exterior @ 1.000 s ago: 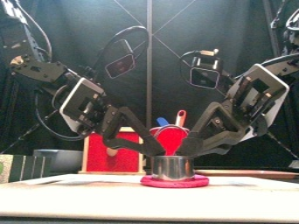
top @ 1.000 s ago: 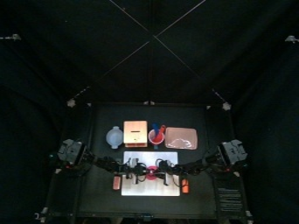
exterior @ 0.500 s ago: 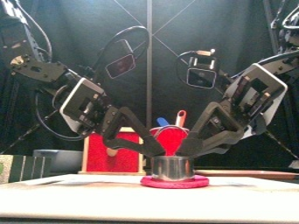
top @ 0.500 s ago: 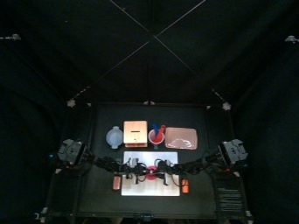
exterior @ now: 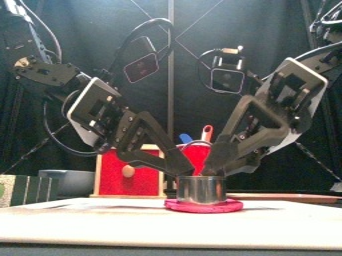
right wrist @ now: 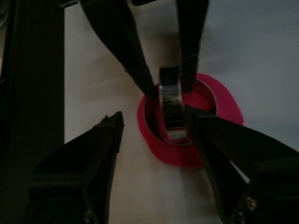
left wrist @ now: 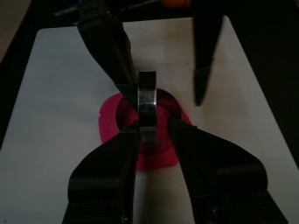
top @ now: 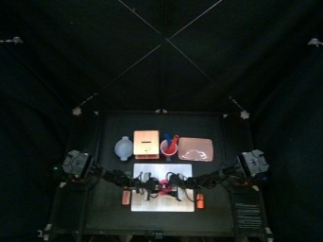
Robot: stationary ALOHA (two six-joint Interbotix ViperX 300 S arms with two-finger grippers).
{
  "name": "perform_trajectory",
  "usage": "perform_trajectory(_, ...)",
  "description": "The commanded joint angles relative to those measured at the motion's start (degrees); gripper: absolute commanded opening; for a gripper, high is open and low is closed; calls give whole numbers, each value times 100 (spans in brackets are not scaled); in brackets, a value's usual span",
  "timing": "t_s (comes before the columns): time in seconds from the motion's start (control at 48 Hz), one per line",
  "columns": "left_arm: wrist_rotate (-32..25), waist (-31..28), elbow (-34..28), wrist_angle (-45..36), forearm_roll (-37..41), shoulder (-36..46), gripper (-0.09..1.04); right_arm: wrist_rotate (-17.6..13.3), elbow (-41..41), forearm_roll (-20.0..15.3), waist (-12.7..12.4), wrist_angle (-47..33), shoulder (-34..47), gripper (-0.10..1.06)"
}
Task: Get the cutter from the drawer then cut the dough then place the extra dough in the bowl
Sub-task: Cut the dough
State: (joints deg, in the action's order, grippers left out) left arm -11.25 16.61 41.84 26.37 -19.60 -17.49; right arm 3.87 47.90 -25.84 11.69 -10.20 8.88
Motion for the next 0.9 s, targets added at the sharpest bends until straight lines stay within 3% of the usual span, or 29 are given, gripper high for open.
perform_trajectory(0.021, -149, 79, 62, -123, 26, 167, 74, -70, -18, 18, -79, 237, -26, 97)
perform_trajectory(0.312, -896, 26, -220, -97, 18, 580, 74, -62, -290, 123, -70, 246, -325, 97)
perform_trajectory(0.896, -1037, 44, 9, -88, -141, 721, 74, -62, -747, 378, -105, 571, -791, 97)
